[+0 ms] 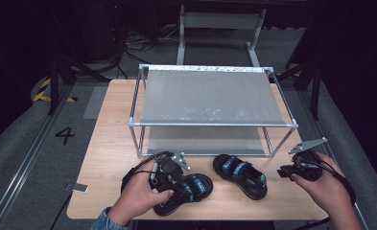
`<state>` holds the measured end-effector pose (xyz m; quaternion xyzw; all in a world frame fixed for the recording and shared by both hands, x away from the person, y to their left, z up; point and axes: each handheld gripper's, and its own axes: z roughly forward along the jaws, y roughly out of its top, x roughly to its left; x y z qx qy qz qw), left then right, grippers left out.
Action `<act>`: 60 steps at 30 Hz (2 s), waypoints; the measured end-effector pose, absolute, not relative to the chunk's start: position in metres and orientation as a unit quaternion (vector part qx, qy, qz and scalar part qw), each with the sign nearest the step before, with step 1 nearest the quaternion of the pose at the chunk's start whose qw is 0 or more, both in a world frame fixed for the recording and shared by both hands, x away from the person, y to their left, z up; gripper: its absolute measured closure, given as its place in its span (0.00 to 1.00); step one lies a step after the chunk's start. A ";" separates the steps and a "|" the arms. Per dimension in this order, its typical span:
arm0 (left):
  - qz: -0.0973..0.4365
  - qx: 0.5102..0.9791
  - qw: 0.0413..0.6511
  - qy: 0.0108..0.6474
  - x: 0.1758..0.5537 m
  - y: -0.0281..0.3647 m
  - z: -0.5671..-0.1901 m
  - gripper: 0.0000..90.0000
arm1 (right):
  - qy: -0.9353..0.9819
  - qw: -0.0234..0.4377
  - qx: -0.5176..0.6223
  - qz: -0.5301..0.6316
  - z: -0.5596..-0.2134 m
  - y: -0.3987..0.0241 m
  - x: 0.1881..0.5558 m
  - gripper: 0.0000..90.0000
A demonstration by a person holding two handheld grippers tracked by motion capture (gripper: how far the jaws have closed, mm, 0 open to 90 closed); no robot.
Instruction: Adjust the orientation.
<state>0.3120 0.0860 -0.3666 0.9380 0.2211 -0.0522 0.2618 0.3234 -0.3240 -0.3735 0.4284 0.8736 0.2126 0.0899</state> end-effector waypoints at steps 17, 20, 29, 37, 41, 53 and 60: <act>-0.026 0.957 0.198 0.208 0.322 0.088 -0.379 0.36 | 0.870 0.086 0.434 0.216 -0.375 -0.327 0.320 0.82; -0.031 0.958 0.196 0.208 0.324 0.088 -0.382 0.36 | 0.870 0.086 0.434 0.217 -0.375 -0.328 0.319 0.82; -0.035 0.963 0.181 0.196 0.324 0.092 -0.384 0.40 | 0.870 0.085 0.435 0.215 -0.375 -0.329 0.317 0.81; -0.011 0.967 0.180 0.182 0.332 0.086 -0.395 0.37 | 0.874 0.084 0.429 0.214 -0.377 -0.326 0.319 0.80; -0.004 0.967 0.183 0.180 0.333 0.079 -0.400 0.48 | 0.875 0.083 0.428 0.212 -0.378 -0.325 0.319 0.80; 0.007 0.945 0.194 0.265 0.337 0.089 -0.393 0.77 | 0.875 0.086 0.425 0.215 -0.376 -0.325 0.319 0.80; 0.020 0.920 0.201 0.337 0.349 0.107 -0.397 0.76 | 0.875 0.086 0.426 0.214 -0.377 -0.325 0.320 0.80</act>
